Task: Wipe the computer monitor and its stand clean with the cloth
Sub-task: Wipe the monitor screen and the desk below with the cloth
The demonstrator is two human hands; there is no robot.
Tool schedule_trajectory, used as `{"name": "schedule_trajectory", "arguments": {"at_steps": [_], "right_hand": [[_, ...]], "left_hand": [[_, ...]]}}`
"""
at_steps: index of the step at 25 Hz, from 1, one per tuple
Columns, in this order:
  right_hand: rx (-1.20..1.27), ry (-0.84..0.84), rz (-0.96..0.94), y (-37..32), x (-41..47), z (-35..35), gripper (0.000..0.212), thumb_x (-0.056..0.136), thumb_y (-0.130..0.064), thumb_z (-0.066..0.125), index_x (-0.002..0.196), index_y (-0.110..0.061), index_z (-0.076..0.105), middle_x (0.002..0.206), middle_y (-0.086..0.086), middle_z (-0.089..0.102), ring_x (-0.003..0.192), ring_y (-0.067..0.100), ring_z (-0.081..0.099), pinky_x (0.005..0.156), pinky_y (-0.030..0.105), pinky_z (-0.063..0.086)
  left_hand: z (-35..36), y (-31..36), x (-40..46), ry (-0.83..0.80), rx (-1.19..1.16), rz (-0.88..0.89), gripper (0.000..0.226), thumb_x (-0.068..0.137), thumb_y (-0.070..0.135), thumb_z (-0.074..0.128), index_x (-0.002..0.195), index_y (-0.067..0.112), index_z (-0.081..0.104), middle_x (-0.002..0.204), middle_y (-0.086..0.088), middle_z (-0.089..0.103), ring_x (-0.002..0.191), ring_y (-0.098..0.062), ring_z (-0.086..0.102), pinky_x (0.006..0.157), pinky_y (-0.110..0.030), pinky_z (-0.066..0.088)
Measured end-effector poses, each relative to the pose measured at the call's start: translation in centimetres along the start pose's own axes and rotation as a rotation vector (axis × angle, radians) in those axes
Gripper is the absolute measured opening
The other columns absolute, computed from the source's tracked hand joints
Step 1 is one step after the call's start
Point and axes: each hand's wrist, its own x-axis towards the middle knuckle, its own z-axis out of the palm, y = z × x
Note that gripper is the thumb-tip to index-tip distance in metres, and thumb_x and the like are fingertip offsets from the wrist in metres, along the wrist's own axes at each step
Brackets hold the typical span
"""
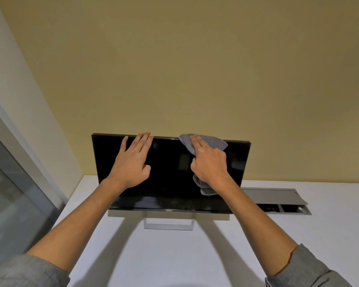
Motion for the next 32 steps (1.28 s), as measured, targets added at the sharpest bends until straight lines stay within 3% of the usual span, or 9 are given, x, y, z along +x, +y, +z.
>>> {"name": "schedule_trajectory", "arguments": {"at_steps": [9, 13, 15, 17, 19, 21, 23, 27, 32], "right_hand": [[0.02, 0.01, 0.147, 10.7, -2.9, -0.5, 0.069, 0.092, -0.015, 0.047, 0.154, -0.024, 0.019, 0.159, -0.01, 0.023, 0.106, 0.031, 0.062, 0.064, 0.03, 0.035], [0.082, 0.023, 0.122, 13.5, -3.4, -0.3, 0.061, 0.094, -0.019, 0.045, 0.151, -0.028, 0.026, 0.153, -0.008, 0.036, 0.11, 0.026, 0.06, 0.069, 0.028, 0.041], [0.271, 0.116, 0.158, 14.7, -3.7, -0.2, 0.045, 0.095, -0.022, 0.045, 0.14, -0.031, 0.041, 0.132, -0.007, 0.056, 0.095, 0.023, 0.062, 0.061, 0.022, 0.038], [0.537, 0.23, 0.344, 16.0, -4.3, 0.1, 0.031, 0.097, -0.021, 0.044, 0.124, -0.031, 0.054, 0.106, -0.009, 0.064, 0.085, 0.018, 0.061, 0.06, 0.022, 0.035], [0.837, 0.257, 0.592, 17.5, -4.7, 0.7, 0.029, 0.098, -0.02, 0.043, 0.12, -0.026, 0.061, 0.105, -0.002, 0.068, 0.09, 0.021, 0.063, 0.067, 0.028, 0.046], [1.091, 0.196, 0.727, 18.3, -5.2, 1.3, 0.035, 0.098, -0.016, 0.044, 0.128, -0.025, 0.059, 0.117, 0.006, 0.067, 0.098, 0.024, 0.062, 0.081, 0.035, 0.052], [1.206, 0.1, 0.695, 18.1, -5.3, 1.2, 0.042, 0.097, -0.013, 0.045, 0.133, -0.032, 0.054, 0.118, 0.0, 0.065, 0.101, 0.02, 0.062, 0.083, 0.036, 0.051], [1.202, -0.029, 0.499, 16.7, -4.2, 0.8, 0.051, 0.096, -0.015, 0.042, 0.138, -0.043, 0.047, 0.121, -0.01, 0.061, 0.098, 0.013, 0.06, 0.073, 0.021, 0.044], [1.14, -0.094, 0.536, 15.9, -4.6, 2.8, 0.038, 0.1, -0.022, 0.041, 0.135, -0.031, 0.053, 0.114, 0.007, 0.066, 0.092, 0.02, 0.061, 0.071, 0.026, 0.046]], "left_hand": [[0.2, 8.2, 3.0, 0.009, 0.006, 0.055, 0.087, 0.084, 0.029, 0.052, 0.157, 0.014, 0.008, 0.165, -0.003, 0.006, 0.151, -0.016, 0.002, 0.12, -0.048, -0.002], [0.6, 10.5, 3.5, 0.017, 0.006, 0.062, 0.088, 0.083, 0.03, 0.053, 0.157, 0.014, 0.009, 0.165, -0.004, 0.008, 0.151, -0.017, 0.003, 0.12, -0.049, 0.0], [0.7, 11.3, 3.7, 0.013, 0.005, 0.073, 0.088, 0.083, 0.03, 0.054, 0.157, 0.014, 0.009, 0.165, -0.004, 0.008, 0.151, -0.018, 0.004, 0.12, -0.049, 0.0], [0.8, 11.9, 3.8, 0.014, 0.006, 0.08, 0.088, 0.082, 0.03, 0.054, 0.157, 0.014, 0.009, 0.164, -0.005, 0.008, 0.151, -0.018, 0.004, 0.121, -0.049, -0.001], [0.9, 12.5, 4.0, -0.004, 0.01, 0.094, 0.088, 0.083, 0.03, 0.053, 0.157, 0.014, 0.008, 0.165, -0.004, 0.007, 0.151, -0.017, 0.003, 0.12, -0.048, -0.002], [1.0, 13.2, 4.4, -0.019, 0.021, 0.111, 0.088, 0.084, 0.031, 0.052, 0.157, 0.015, 0.006, 0.165, -0.003, 0.004, 0.151, -0.017, 0.0, 0.12, -0.048, -0.004], [0.9, 13.8, 4.9, -0.032, 0.025, 0.129, 0.088, 0.084, 0.031, 0.051, 0.157, 0.015, 0.003, 0.165, -0.003, 0.002, 0.151, -0.016, -0.003, 0.121, -0.048, -0.004], [1.0, 14.8, 5.5, -0.052, 0.033, 0.159, 0.089, 0.084, 0.031, 0.051, 0.157, 0.016, 0.002, 0.165, -0.003, 0.001, 0.152, -0.017, -0.003, 0.12, -0.048, -0.006], [1.3, 15.4, 6.1, -0.073, 0.027, 0.19, 0.091, 0.083, 0.03, 0.05, 0.157, 0.017, -0.001, 0.165, -0.002, -0.001, 0.152, -0.018, -0.004, 0.119, -0.049, -0.007]]}}
